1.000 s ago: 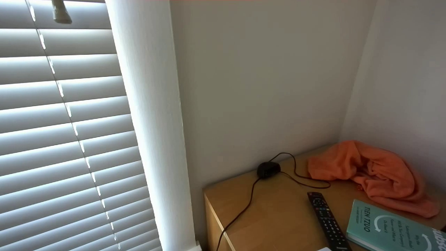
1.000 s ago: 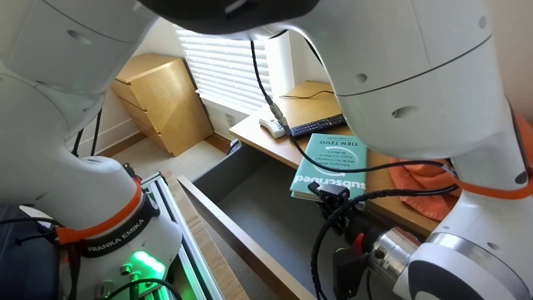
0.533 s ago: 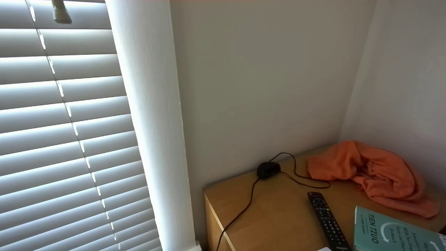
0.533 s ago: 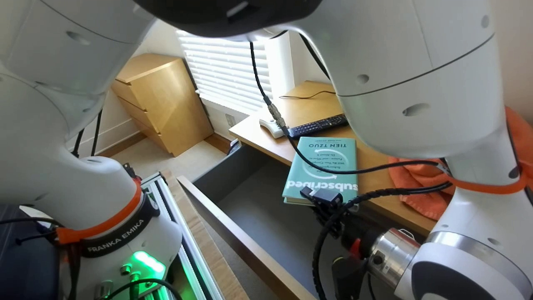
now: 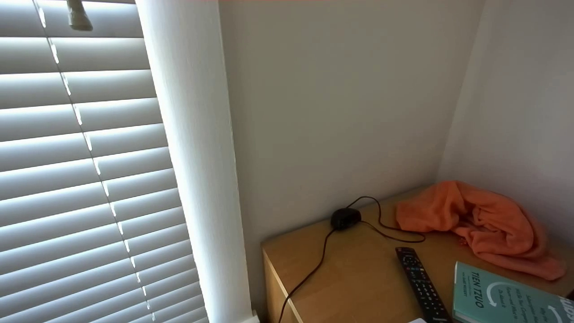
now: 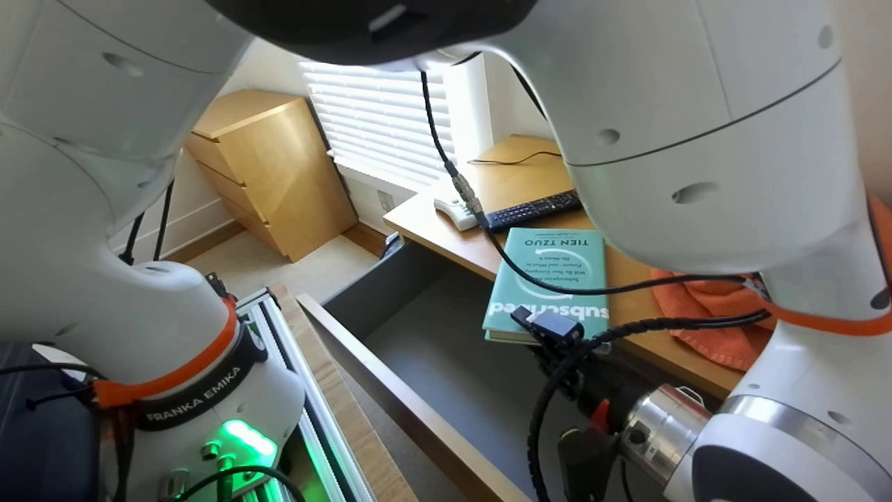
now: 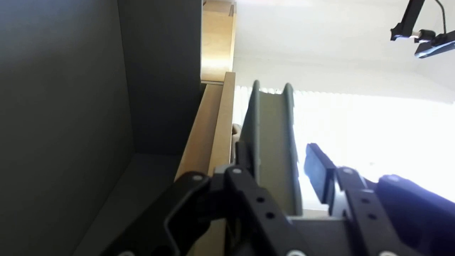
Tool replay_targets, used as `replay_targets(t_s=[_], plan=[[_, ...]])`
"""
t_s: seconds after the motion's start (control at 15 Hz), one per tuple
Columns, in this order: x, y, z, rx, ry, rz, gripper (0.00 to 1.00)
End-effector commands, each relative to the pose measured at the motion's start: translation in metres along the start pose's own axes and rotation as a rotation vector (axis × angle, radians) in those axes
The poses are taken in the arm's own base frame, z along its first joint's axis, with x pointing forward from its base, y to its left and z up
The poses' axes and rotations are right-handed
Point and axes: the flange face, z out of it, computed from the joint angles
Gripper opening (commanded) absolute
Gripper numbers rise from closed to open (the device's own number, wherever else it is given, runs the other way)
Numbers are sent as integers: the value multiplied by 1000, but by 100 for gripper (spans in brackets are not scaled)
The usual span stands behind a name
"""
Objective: Put the blue book in the drawer
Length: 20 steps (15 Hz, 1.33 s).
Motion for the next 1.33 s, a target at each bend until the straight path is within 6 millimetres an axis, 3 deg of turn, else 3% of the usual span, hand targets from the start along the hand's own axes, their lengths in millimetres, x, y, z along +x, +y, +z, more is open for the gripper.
replay_targets(t_s=[0.0, 0.2, 0.47, 0.87, 1.27], plan=[[-1, -2, -6, 21, 76, 7, 77], [3, -2, -6, 23, 128, 16, 99], [9, 0, -2, 31, 204, 51, 100], [8, 10, 4, 41, 207, 121, 49], [2, 20, -1, 88, 181, 153, 5]])
